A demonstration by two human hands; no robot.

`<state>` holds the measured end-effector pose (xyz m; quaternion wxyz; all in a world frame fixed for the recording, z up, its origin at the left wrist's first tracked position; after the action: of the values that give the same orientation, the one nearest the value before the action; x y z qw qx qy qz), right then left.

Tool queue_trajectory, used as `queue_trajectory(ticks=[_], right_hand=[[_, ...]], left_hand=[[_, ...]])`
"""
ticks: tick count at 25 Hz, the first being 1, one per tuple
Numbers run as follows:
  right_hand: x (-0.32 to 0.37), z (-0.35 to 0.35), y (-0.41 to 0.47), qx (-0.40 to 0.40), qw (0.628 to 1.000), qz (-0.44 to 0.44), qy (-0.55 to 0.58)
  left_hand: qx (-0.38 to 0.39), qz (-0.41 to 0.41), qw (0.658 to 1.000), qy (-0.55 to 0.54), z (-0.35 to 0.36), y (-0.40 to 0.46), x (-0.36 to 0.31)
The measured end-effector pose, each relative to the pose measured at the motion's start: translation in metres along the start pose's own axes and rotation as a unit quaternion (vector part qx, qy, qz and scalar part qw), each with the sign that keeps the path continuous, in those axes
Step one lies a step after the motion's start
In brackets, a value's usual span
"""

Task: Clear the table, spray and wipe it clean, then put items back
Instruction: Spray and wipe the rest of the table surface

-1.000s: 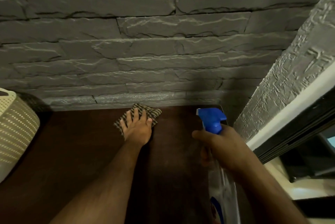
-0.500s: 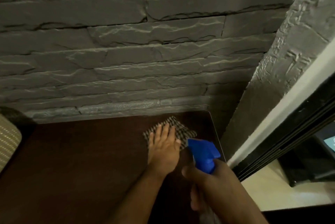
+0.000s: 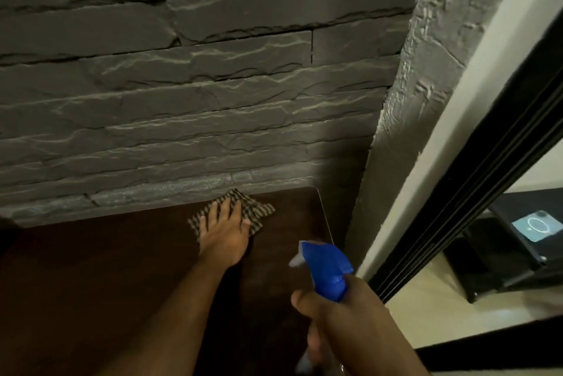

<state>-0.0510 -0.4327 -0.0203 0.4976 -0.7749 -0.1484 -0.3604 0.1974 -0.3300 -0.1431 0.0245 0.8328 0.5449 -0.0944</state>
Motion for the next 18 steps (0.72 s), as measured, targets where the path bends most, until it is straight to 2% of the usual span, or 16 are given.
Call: queue_trajectory(ticks=[4, 8, 11, 12, 15, 16, 18], right_hand=[[-0.002, -0.001, 0.005, 0.005, 1.0, 0.0, -0.017], [-0.002, -0.005, 0.006, -0.011, 0.999, -0.009, -0.036], [-0.001, -0.008, 0.011, -0.006, 0.999, -0.01, -0.043], [-0.002, -0.01, 0.013, -0.005, 0.999, -0.009, -0.033], [-0.001, -0.01, 0.013, 0.002, 1.0, -0.024, 0.001], [0.0, -0.01, 0.012, 0.003, 1.0, -0.024, 0.015], [-0.001, -0.009, 0.014, 0.009, 0.999, -0.01, 0.036]], left_hand=[[0.005, 0.125, 0.992, -0.007, 0.022, -0.025, -0.032], [0.026, 0.028, 0.999, -0.001, 0.006, 0.007, -0.031], [0.0, 0.154, 0.988, -0.004, 0.019, -0.035, -0.032], [0.009, 0.159, 0.987, -0.003, 0.019, -0.041, -0.022], [0.023, 0.05, 0.998, 0.0, 0.004, -0.002, -0.009], [0.029, 0.043, 0.999, 0.004, 0.002, 0.0, -0.02], [0.01, 0.141, 0.99, -0.002, 0.013, -0.02, -0.042]])
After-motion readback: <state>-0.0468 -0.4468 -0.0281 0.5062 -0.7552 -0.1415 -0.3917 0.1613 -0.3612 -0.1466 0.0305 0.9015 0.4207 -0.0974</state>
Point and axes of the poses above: each hand's wrist, its own y-axis towards the middle knuckle, its own z-axis out of the palm, x = y × z, the point moved 7 cm from there along y, towards the middle knuckle, and after that the axes turned 8 degrees about -x, right-handed, at the moved point
